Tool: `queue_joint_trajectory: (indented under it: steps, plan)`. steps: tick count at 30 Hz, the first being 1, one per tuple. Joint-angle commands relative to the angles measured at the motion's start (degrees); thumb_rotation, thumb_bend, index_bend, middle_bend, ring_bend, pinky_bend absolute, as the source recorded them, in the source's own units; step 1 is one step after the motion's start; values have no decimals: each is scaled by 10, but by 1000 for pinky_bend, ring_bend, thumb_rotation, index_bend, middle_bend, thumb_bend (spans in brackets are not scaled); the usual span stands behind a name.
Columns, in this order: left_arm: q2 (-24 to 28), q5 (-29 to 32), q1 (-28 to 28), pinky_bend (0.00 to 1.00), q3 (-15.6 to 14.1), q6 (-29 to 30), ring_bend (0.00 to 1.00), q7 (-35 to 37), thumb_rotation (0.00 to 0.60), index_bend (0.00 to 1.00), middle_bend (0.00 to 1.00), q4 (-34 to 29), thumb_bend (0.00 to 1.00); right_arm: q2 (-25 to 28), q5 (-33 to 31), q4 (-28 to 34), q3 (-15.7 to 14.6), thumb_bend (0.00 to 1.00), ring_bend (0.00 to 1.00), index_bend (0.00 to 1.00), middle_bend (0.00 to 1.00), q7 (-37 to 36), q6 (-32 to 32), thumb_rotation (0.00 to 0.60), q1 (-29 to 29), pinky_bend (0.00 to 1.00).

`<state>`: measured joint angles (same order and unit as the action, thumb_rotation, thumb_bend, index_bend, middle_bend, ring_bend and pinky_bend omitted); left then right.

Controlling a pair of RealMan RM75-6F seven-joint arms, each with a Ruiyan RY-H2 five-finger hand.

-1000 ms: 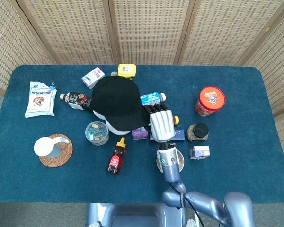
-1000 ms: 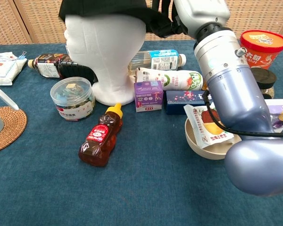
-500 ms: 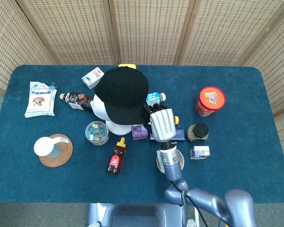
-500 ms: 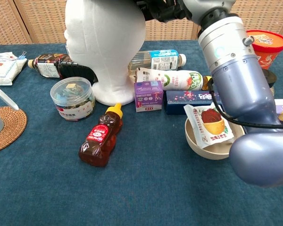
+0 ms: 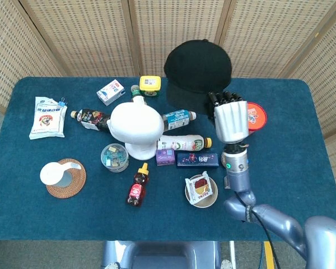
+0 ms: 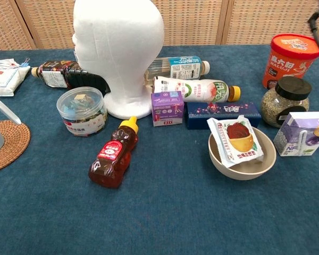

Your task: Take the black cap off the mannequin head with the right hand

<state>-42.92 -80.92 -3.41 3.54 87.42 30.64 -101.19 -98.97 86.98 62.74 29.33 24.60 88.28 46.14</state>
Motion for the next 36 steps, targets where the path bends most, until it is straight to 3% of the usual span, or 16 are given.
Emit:
queue_joint_trajectory:
  steps: [1, 12, 21, 23, 24, 25, 27, 28, 31, 36]
  plan:
    - [0, -1, -1, 55, 0, 2, 0, 1, 600, 0, 0, 0, 198, 45, 10, 1, -32, 588, 713, 679, 776, 13, -6, 600, -31, 801]
    - [-2, -6, -2, 55, -3, 5, 0, -5, 600, 0, 0, 0, 197, 35, 56, -47, -160, 592, 719, 683, 783, 23, -12, 600, -87, 807]
    - [-1, -4, -1, 55, -3, 2, 0, -6, 600, 0, 0, -1, 198, 5, 72, -45, -194, 557, 717, 672, 772, 3, -6, 600, -99, 804]
    - [-1, -4, -1, 55, -3, 3, 0, -6, 600, 0, 0, 0, 198, 11, 69, -31, -200, 434, 691, 611, 726, -4, -15, 600, -103, 782]
    - [-1, -3, -1, 55, -3, 3, 0, -5, 600, 0, 0, 0, 198, 14, 67, -24, -202, 295, 655, 537, 665, -5, -20, 600, -104, 751]
    - [-2, -3, -1, 55, -3, 3, 0, -5, 600, 0, 0, 0, 198, 19, 64, -16, -204, 150, 587, 432, 568, -6, -27, 600, -106, 696]
    - [-2, -3, -2, 55, -3, 4, 0, -4, 600, 0, 0, 1, 198, 40, 44, 28, -209, 10, 410, 242, 368, -8, -58, 600, -113, 546]
    - [-2, -3, -2, 55, -3, 4, 0, -4, 600, 0, 0, 1, 198, 58, 29, 66, -209, 0, 303, 155, 266, -1, -76, 600, -119, 447]
    - [-1, -5, -2, 55, -4, 3, 0, -4, 600, 0, 0, 0, 197, 108, 11, 157, -215, 0, 134, 71, 121, 20, -97, 600, -132, 286]
    - [0, -8, -3, 54, -6, 4, 0, -3, 600, 0, 0, 0, 198, 162, 0, 263, -227, 0, 77, 66, 72, 44, -103, 600, -153, 241]
